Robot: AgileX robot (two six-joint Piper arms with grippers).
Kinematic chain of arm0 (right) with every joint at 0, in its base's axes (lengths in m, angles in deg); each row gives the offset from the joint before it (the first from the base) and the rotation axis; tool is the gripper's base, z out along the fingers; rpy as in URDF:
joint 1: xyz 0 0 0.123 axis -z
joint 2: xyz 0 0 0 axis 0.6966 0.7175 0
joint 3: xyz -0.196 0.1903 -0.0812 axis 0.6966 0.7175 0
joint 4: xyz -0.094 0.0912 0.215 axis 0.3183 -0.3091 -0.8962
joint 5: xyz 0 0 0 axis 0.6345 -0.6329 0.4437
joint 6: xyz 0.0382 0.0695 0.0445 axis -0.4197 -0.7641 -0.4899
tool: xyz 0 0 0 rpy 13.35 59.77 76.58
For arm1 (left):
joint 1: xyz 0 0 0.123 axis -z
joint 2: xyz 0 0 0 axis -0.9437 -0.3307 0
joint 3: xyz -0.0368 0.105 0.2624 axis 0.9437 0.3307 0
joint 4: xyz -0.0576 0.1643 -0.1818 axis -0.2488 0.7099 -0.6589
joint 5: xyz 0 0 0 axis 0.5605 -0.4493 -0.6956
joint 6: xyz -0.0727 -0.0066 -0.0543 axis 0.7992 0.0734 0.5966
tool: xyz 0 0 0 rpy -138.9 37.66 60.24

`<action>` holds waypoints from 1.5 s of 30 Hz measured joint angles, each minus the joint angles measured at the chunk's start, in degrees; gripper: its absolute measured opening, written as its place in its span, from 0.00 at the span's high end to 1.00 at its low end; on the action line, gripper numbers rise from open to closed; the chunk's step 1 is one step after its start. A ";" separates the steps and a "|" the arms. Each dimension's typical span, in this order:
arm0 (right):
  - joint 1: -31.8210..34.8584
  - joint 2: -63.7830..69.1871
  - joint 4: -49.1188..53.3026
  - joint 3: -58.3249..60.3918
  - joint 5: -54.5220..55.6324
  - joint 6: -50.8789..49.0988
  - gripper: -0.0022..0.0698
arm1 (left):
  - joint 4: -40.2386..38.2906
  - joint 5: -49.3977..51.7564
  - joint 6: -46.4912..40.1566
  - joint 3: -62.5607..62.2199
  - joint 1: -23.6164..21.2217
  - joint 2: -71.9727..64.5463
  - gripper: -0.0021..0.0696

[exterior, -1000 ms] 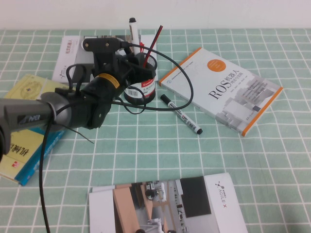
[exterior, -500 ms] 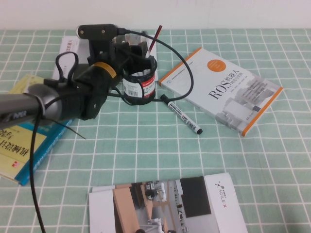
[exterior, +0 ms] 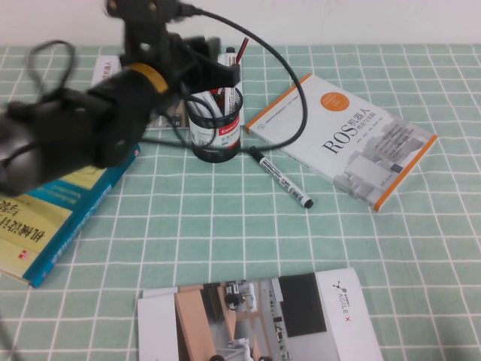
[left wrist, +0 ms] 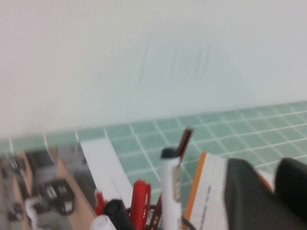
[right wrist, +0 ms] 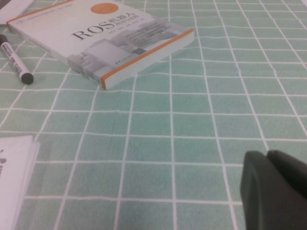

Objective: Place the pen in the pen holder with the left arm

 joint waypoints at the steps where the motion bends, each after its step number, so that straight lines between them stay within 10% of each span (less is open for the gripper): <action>1: 0.00 0.00 0.00 0.00 0.00 0.00 1.00 | 0.00 0.12 -0.83 1.69 0.09 2.49 0.86; 22: 0.00 0.00 0.00 0.00 0.00 0.00 1.00 | 0.00 12.39 -4.17 41.79 0.36 58.71 0.97; 35: 0.00 0.00 0.00 0.00 0.00 0.00 1.00 | 0.00 18.18 -1.95 48.61 0.36 61.58 0.97; 45: 0.00 0.00 0.00 0.00 0.00 0.00 1.00 | -1.77 -1.19 -1.99 61.12 -2.32 63.45 0.97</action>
